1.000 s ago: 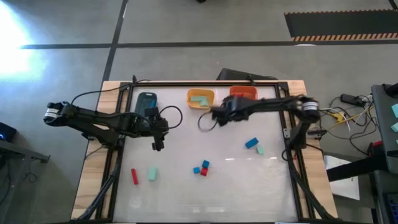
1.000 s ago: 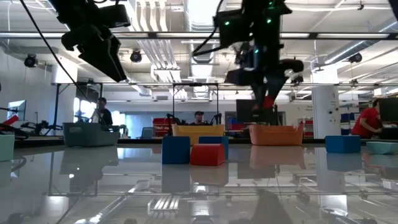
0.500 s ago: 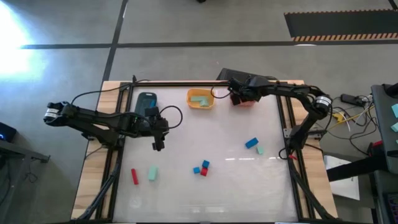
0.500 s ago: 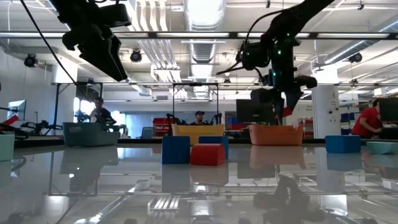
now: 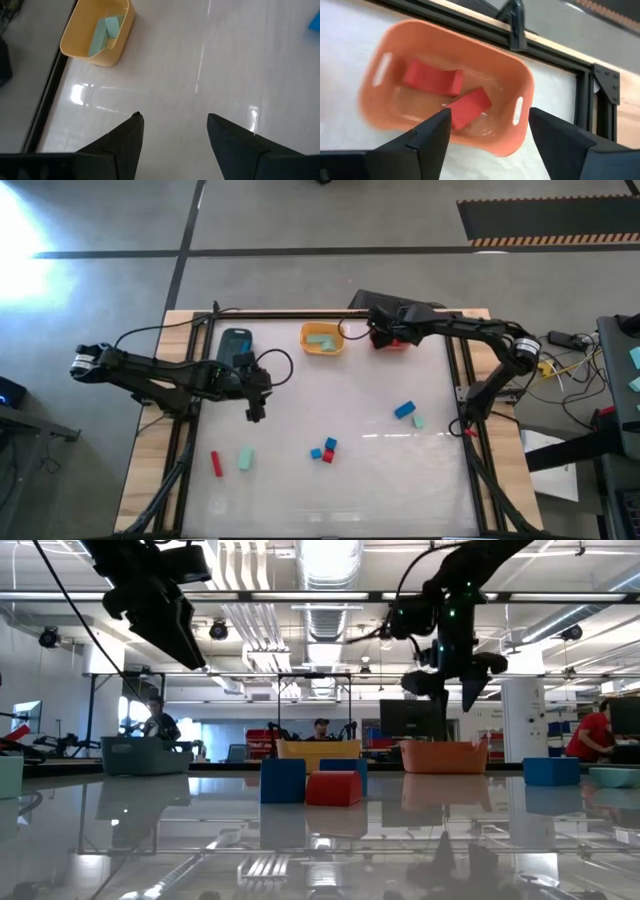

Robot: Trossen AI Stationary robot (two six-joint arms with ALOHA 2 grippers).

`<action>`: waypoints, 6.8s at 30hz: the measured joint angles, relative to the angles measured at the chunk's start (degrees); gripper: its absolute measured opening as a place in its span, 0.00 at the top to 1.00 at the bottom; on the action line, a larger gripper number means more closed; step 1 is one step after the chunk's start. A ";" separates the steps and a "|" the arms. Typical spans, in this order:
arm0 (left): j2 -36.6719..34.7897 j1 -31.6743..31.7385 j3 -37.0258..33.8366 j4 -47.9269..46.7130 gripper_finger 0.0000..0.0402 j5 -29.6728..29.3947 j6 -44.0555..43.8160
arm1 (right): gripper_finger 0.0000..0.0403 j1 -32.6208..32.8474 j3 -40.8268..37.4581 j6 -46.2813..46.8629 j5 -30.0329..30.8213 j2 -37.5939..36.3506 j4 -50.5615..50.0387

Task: Sort & place blocks by color
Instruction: Put the red triangular block into the orange bin, then put the large red rectangular block into the orange bin

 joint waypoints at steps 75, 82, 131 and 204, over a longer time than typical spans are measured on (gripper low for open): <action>25.18 -35.50 -2.47 -11.44 0.50 42.66 -116.74 | 0.81 19.47 -22.16 -45.92 -16.30 -29.85 49.68; 24.96 -35.43 -4.46 -7.86 0.65 42.03 -116.94 | 0.80 19.47 -22.16 -45.90 -16.30 -29.85 49.66; 13.88 -18.14 8.39 30.50 0.90 -6.86 -14.98 | 0.87 19.58 -23.78 -55.80 -47.73 -29.83 55.25; 16.17 8.35 -17.33 83.03 0.90 23.23 7.53 | 0.40 19.84 -22.05 -43.32 -51.93 2.67 102.60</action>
